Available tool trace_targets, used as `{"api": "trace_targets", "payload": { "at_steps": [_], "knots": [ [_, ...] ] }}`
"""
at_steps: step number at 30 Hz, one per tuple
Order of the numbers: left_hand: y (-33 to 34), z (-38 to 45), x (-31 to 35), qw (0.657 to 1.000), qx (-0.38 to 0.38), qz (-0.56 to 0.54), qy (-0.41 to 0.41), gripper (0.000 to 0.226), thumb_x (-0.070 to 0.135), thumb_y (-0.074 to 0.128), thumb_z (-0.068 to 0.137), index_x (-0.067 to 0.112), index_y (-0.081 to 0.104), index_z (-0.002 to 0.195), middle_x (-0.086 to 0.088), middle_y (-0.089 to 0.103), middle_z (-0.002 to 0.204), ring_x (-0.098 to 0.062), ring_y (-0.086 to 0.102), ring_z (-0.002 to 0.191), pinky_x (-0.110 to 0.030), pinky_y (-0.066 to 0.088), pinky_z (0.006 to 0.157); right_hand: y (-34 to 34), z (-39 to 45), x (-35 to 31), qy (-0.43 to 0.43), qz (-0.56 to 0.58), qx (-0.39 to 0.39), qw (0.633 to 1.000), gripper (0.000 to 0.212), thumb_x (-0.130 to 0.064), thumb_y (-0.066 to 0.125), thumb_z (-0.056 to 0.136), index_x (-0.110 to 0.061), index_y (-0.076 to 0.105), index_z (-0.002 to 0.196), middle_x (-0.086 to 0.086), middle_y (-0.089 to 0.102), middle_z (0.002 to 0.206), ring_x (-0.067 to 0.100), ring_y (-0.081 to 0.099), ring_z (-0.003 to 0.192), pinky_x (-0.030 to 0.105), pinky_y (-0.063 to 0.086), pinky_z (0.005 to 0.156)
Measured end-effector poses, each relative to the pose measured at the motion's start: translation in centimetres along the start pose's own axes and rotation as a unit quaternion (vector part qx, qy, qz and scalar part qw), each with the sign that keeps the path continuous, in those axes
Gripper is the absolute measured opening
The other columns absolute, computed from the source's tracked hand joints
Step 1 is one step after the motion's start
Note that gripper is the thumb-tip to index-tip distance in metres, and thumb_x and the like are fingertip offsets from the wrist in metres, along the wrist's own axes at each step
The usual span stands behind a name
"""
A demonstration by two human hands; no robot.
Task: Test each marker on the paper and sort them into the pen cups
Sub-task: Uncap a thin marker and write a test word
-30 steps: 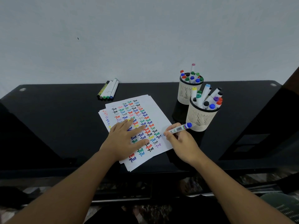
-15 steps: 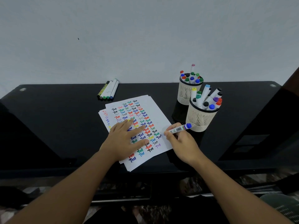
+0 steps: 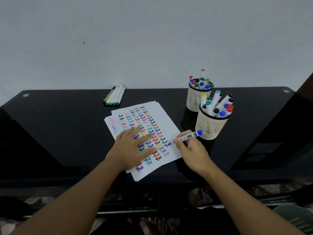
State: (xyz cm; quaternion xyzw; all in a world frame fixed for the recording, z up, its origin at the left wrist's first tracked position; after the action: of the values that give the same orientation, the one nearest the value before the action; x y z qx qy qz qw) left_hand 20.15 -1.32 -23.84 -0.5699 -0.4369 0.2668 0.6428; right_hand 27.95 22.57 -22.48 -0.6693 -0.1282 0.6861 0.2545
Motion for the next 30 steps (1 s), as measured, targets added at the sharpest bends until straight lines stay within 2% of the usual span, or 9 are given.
{"api": "trace_targets", "payload": {
  "at_steps": [5,10,16,18,20,23,25,27,30],
  "knots": [
    [-0.8,-0.6,0.4,0.993,0.066,-0.096,-0.010,0.076,0.072,0.049,0.093,0.059,0.007,0.154,0.004,0.012,0.169,-0.021,0.010,0.155,-0.046,0.010,0.124,-0.2,0.0,-0.2,-0.020,0.111,0.005,0.994,0.012,-0.036,0.059,0.105,-0.041,0.059,0.115,-0.006,0.068,0.096,0.009,0.067,0.096,0.033,0.054,0.090],
    [-1.1,-0.9,-1.0,0.967,0.155,-0.179,-0.091,0.066,0.044,0.066,0.085,0.034,0.044,0.147,0.008,0.040,0.150,-0.015,0.026,0.141,-0.049,0.029,0.118,-0.1,-0.1,-0.3,-0.022,0.080,-0.007,0.997,0.017,-0.030,0.053,0.108,-0.044,0.064,0.108,-0.007,0.070,0.092,0.011,0.067,0.095,0.041,0.055,0.095],
    [-0.4,-0.3,-2.0,0.963,0.193,-0.160,-0.097,0.029,0.031,0.067,0.092,0.027,0.069,0.120,0.013,0.051,0.114,-0.010,0.033,0.113,-0.037,0.041,0.101,-0.1,0.5,-1.2,-0.013,-0.017,-0.121,0.992,0.075,0.010,0.041,0.095,-0.044,0.045,0.147,-0.019,0.058,0.132,0.001,0.056,0.117,0.017,0.049,0.088],
    [-0.3,-0.1,-2.1,0.965,0.192,-0.149,-0.100,0.028,0.033,0.064,0.096,0.029,0.067,0.124,0.011,0.053,0.115,-0.011,0.034,0.112,-0.036,0.040,0.100,0.0,0.8,-1.7,-0.010,0.005,-0.135,0.991,0.068,0.003,0.041,0.098,-0.041,0.045,0.150,-0.019,0.055,0.137,-0.005,0.053,0.117,0.009,0.043,0.085],
    [-0.3,0.0,-2.2,0.967,0.188,-0.149,-0.092,0.028,0.036,0.061,0.099,0.032,0.065,0.127,0.011,0.053,0.116,-0.011,0.036,0.113,-0.039,0.040,0.102,0.3,1.0,-2.5,-0.018,0.055,-0.110,0.992,0.050,-0.011,0.044,0.105,-0.040,0.054,0.144,-0.017,0.058,0.132,-0.004,0.055,0.119,0.014,0.042,0.093],
    [-0.4,-0.1,-2.0,0.965,0.198,-0.162,-0.064,0.027,0.033,0.060,0.101,0.031,0.065,0.128,0.013,0.055,0.112,-0.011,0.045,0.110,-0.039,0.043,0.098,0.7,1.9,-3.7,-0.026,0.073,-0.064,0.995,0.030,-0.028,0.049,0.110,-0.042,0.058,0.134,-0.009,0.065,0.124,0.007,0.069,0.097,0.025,0.056,0.079],
    [-0.6,-0.3,-1.8,0.963,0.212,-0.160,-0.049,0.029,0.031,0.058,0.102,0.028,0.065,0.130,0.012,0.060,0.113,-0.011,0.051,0.107,-0.034,0.046,0.093,1.0,2.5,-4.3,-0.040,0.017,-0.097,0.994,0.040,-0.035,0.050,0.109,-0.050,0.040,0.145,-0.005,0.066,0.129,0.010,0.072,0.086,0.032,0.059,0.081],
    [-0.7,-0.5,-1.6,0.962,0.224,-0.149,-0.039,0.030,0.029,0.057,0.103,0.025,0.064,0.132,0.008,0.064,0.117,-0.009,0.053,0.103,-0.028,0.045,0.088,1.3,3.1,-4.3,-0.064,-0.089,-0.126,0.986,0.047,-0.044,0.053,0.106,-0.048,0.028,0.146,-0.004,0.065,0.137,0.011,0.071,0.101,0.036,0.056,0.094],
    [-0.8,-0.7,-1.3,0.962,0.232,-0.143,-0.027,0.031,0.027,0.056,0.104,0.022,0.063,0.133,0.005,0.066,0.121,-0.009,0.055,0.103,-0.028,0.047,0.087,1.2,3.8,-4.2,-0.104,-0.260,-0.110,0.954,0.029,-0.042,0.057,0.105,-0.035,0.050,0.133,-0.006,0.067,0.132,0.015,0.064,0.115,0.040,0.055,0.092]
  ]
}}
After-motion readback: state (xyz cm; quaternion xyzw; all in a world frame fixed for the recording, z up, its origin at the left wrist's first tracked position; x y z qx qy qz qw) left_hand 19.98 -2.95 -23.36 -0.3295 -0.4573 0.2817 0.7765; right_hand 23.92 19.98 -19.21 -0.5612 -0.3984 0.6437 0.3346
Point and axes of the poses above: each hand's wrist, its own z-axis towards the middle knuckle, its own y-axis out of the palm, x = y × z, the point moved 2 cm from there along z, towards the middle knuckle
